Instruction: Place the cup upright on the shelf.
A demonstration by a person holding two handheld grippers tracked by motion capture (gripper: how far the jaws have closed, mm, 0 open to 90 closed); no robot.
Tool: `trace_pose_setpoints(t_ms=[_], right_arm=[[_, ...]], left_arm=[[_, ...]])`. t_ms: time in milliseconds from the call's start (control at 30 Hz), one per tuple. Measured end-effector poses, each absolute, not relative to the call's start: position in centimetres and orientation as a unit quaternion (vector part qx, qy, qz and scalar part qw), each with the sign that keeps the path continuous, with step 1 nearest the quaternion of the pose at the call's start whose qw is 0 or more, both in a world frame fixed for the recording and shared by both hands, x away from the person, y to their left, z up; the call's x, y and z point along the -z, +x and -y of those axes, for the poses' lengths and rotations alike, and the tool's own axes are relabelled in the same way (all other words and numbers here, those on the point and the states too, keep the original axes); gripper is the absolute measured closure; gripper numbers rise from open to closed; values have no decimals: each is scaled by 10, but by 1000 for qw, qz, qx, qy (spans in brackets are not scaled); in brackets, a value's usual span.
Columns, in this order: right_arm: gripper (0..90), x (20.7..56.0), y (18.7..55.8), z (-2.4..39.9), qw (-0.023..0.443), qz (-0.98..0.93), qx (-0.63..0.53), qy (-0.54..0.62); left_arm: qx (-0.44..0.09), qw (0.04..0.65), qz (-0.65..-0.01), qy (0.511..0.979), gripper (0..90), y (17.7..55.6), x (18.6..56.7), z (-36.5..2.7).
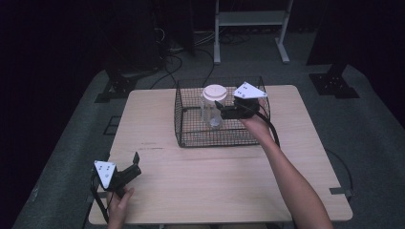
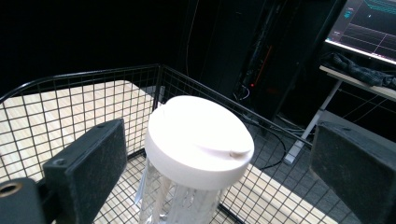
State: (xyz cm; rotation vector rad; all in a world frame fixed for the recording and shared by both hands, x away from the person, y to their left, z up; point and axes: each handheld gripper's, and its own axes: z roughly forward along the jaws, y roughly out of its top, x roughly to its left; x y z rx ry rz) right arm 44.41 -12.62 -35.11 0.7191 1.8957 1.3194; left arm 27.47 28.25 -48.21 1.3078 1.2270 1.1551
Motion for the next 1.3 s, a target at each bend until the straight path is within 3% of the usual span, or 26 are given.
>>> trace_pose_setpoints(t_ms=[1300], right_arm=[[34,367,390,165,341,-741,-514,266]], left_arm=[[-475,481,-502,539,0,275,482,-282]])
